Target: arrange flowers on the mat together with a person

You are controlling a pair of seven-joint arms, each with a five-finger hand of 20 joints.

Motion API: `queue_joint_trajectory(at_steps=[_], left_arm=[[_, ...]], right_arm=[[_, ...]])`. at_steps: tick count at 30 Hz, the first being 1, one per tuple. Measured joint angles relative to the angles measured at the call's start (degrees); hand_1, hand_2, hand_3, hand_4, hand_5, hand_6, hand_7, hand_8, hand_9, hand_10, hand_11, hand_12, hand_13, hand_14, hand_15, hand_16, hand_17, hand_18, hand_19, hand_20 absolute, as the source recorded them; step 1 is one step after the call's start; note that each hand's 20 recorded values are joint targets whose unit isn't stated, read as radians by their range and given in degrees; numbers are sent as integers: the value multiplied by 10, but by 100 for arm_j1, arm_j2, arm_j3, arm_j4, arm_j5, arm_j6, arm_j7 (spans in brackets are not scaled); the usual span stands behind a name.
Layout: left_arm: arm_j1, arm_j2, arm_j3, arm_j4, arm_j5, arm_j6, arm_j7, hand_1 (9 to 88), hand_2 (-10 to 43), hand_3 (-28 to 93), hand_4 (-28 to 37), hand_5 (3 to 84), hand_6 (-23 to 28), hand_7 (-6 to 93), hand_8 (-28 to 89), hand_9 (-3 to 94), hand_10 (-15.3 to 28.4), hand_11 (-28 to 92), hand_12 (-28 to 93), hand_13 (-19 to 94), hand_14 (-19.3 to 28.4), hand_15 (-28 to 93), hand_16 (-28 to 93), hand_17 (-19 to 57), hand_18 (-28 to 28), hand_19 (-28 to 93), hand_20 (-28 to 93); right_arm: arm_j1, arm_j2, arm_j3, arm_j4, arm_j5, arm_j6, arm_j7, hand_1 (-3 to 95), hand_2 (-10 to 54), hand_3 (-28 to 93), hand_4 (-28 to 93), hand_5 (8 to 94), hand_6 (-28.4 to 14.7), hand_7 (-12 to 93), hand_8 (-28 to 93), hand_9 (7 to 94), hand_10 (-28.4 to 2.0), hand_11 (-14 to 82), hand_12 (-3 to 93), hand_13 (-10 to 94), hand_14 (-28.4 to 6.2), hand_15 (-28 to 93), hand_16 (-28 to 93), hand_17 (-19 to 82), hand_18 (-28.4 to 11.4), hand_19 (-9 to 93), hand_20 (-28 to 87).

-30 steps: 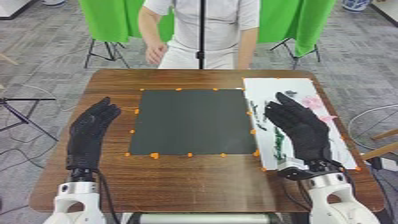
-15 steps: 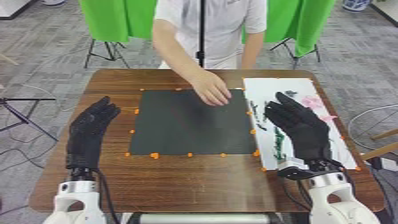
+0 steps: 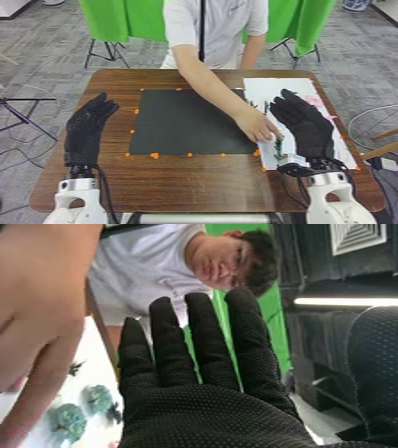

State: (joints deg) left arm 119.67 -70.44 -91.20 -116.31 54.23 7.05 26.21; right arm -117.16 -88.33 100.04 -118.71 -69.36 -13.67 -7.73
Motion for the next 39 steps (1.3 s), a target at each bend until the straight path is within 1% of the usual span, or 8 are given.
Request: queue_joint_trajectory(at_steps=[4, 12, 14, 17, 19, 34, 39], left_arm=[[-1, -3, 22, 0, -13, 36, 1, 257, -95, 681, -184, 485, 20, 177, -72, 455, 125, 192, 149, 383, 163, 155, 53, 93, 129, 78, 240], [-12, -6, 21, 0, -17, 38, -5, 256, -95, 683, -185, 484, 19, 177, -73, 455, 124, 192, 148, 381, 164, 156, 53, 90, 131, 79, 241], [-9, -10, 19, -1, -19, 38, -9, 256, -95, 683, -186, 482, 19, 177, -73, 455, 124, 192, 148, 381, 163, 156, 53, 91, 131, 78, 240], [-3, -10, 18, -3, -31, 39, -10, 256, -95, 682, -185, 481, 19, 176, -72, 455, 125, 191, 148, 381, 164, 155, 52, 91, 130, 78, 239], [-4, -10, 18, -3, -39, 39, -10, 256, -95, 682, -185, 481, 19, 175, -72, 455, 125, 190, 148, 381, 164, 155, 52, 92, 130, 77, 239], [47, -4, -26, -25, -61, 41, -28, 255, -95, 681, -183, 482, 18, 173, -71, 454, 124, 188, 149, 379, 164, 152, 52, 92, 129, 79, 241], [107, -9, -80, -61, -61, 42, -50, 255, -95, 680, -183, 480, 19, 171, -70, 453, 124, 186, 148, 378, 165, 152, 53, 92, 128, 79, 241]], right_arm=[[-25, -2, 12, -1, 38, 75, 9, 106, 38, 749, -175, 467, -26, 107, -79, 448, -154, 51, 119, 338, -163, 99, 153, 155, -147, 70, 212], [-23, -5, 41, 0, 44, 0, 55, 98, 30, 748, -176, 459, -26, 99, -79, 442, -154, 49, 119, 332, -164, 96, 154, 153, -150, 69, 212], [-22, -23, 90, 6, 45, -131, 67, 97, 29, 745, -175, 458, -25, 98, -77, 440, -154, 49, 118, 331, -164, 96, 155, 152, -151, 67, 210], [-16, -44, 178, 34, 41, -493, 72, 94, 26, 746, -174, 458, -25, 97, -76, 440, -153, 49, 118, 330, -164, 95, 155, 152, -151, 66, 209], [-11, -45, 185, 47, 38, -592, 66, 91, 21, 747, -173, 457, -24, 97, -76, 438, -153, 49, 118, 330, -164, 95, 155, 152, -151, 65, 209], [-28, -79, 198, 93, 39, -673, -14, 92, 19, 748, -174, 459, -23, 97, -75, 438, -153, 49, 118, 330, -164, 94, 156, 153, -150, 58, 211], [-41, -84, 192, 92, 42, -647, -16, 94, 18, 751, -174, 462, -23, 99, -76, 441, -153, 49, 118, 330, -164, 95, 156, 154, -149, 59, 212]])
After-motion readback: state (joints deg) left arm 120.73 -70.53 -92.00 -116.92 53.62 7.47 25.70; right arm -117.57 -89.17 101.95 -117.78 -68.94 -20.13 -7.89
